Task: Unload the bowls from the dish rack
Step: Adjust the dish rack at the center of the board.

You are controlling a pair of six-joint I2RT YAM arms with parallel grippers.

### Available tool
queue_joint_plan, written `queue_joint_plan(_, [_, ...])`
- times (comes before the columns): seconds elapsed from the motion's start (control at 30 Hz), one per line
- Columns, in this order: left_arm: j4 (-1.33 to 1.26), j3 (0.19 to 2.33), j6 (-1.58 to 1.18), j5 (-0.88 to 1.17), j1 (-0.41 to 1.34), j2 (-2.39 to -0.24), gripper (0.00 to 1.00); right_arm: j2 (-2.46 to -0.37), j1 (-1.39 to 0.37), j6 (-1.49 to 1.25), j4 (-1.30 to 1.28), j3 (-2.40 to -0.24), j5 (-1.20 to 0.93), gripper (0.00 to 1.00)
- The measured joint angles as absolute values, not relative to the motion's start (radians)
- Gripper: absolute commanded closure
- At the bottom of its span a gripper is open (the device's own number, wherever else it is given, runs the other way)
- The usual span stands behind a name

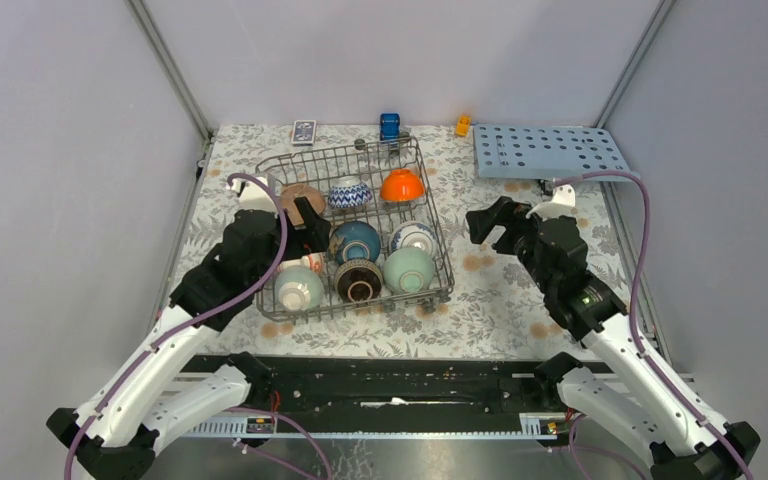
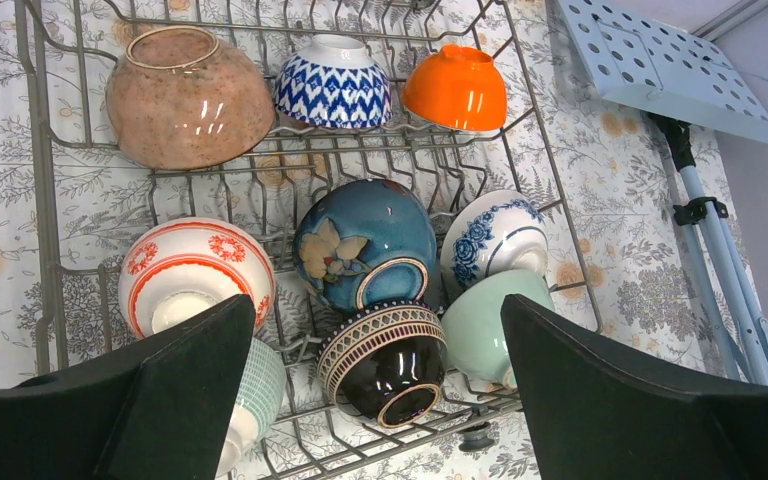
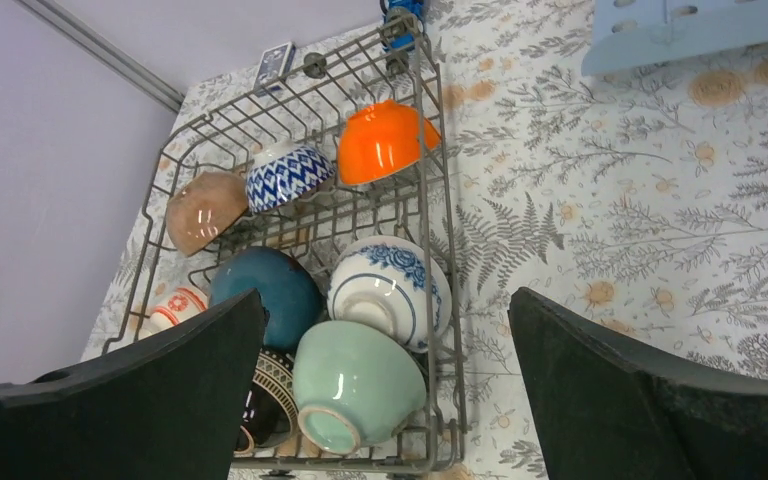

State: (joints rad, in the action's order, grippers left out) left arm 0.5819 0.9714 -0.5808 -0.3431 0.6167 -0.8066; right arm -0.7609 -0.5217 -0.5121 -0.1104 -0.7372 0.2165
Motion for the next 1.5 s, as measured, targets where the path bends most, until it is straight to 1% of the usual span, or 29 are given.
queue_joint_plan(0.27, [0.582, 0.964, -0.574, -0.344, 0.617, -0.795, 0.01, -0.83, -0.522, -0.463, -0.119, -0.804, 0.17, 0.0])
queue_joint_plan(0.4, [0.585, 0.964, -0.569, -0.344, 0.617, -0.791, 0.01, -0.837, -0.522, -0.427, -0.123, -0.82, 0.078, 0.0])
queue_joint_plan(0.57, [0.613, 0.992, -0.547, -0.358, 0.617, -0.796, 0.01, -0.899, -0.522, -0.424, -0.115, -0.921, -0.015, 0.0])
queue_joint_plan(0.7, [0.604, 0.997, -0.551, -0.361, 0.617, -0.777, 0.01, -1.015, -0.522, -0.476, -0.088, -1.015, -0.076, 0.06])
queue_joint_plan(0.8, [0.564, 0.954, -0.551, -0.334, 0.617, -0.725, 0.01, -1.146, -0.522, -0.544, -0.054, -1.07, -0.136, 0.12])
queue_joint_plan(0.97, [0.53, 0.86, -0.559, -0.311, 0.617, -0.601, 0.01, -1.296, -0.524, -0.681, 0.039, -1.051, -0.185, 0.21])
queue_joint_plan(1.1, [0.532, 0.832, -0.592, -0.318, 0.617, -0.535, 0.01, -1.328, -0.542, -0.717, 0.061, -1.031, -0.181, 0.24])
queue_joint_plan(1.17, [0.537, 0.826, -0.607, -0.319, 0.617, -0.533, 0.02, -1.333, -0.588, -0.715, 0.062, -1.027, -0.165, 0.26])
queue_joint_plan(1.37, [0.62, 0.773, -0.727, -0.323, 0.617, -0.593, 0.06, -1.316, -0.693, -0.665, 0.061, -0.98, -0.131, 0.28])
queue_joint_plan(1.5, [0.674, 0.72, -0.787, -0.327, 0.617, -0.608, 0.06, -1.265, -0.699, -0.64, 0.018, -0.893, -0.061, 0.33])
